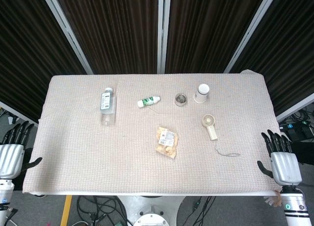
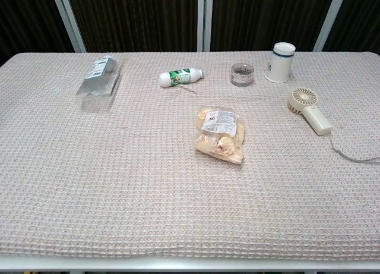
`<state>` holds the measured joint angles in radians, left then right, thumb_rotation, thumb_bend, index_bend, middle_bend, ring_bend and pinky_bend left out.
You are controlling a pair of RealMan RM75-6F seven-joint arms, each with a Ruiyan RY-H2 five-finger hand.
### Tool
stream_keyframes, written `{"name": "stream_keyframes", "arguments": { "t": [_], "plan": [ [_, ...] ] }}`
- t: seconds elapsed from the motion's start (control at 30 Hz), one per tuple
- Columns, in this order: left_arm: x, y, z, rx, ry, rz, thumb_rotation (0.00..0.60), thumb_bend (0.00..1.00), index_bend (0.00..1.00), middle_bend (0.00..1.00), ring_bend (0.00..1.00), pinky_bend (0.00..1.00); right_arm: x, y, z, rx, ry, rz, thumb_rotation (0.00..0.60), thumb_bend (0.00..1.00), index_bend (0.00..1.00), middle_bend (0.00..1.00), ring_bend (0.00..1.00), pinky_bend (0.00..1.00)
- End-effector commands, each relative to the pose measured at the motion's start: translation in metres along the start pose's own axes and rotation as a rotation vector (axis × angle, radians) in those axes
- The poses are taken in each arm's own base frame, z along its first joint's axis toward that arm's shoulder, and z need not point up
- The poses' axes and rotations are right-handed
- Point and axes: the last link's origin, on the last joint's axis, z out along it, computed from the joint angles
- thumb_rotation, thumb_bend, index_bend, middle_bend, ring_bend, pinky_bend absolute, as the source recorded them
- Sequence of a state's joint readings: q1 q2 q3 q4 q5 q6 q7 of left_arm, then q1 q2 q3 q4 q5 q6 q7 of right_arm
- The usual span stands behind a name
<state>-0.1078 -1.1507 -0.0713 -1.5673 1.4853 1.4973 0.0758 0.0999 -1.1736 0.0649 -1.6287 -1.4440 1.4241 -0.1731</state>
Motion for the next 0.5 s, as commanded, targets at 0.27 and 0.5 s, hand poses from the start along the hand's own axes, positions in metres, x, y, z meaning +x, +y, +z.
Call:
{"name": "stream_keyframes", "arguments": {
  "t": [0.27, 0.5],
  "plan": [
    [-0.0079, 0.0012, -0.0015, 0.001, -0.011, -0.009, 0.600, 0.03, 0.04, 0.00, 0.00, 0.13, -0.0001, -0.0027, 0.0035, 0.013, 0.000, -0.008, 0.600, 0.20, 0.00, 0.00, 0.00, 0.00],
    [-0.0058, 0.0011, -0.0004, -0.001, -0.006, -0.007, 0.600, 0.03, 0.04, 0.00, 0.00, 0.13, -0.0029, -0.0042, 0.0056, 0.012, -0.012, -0.011, 0.600, 0.27, 0.00, 0.00, 0.00, 0.00]
  ]
}}
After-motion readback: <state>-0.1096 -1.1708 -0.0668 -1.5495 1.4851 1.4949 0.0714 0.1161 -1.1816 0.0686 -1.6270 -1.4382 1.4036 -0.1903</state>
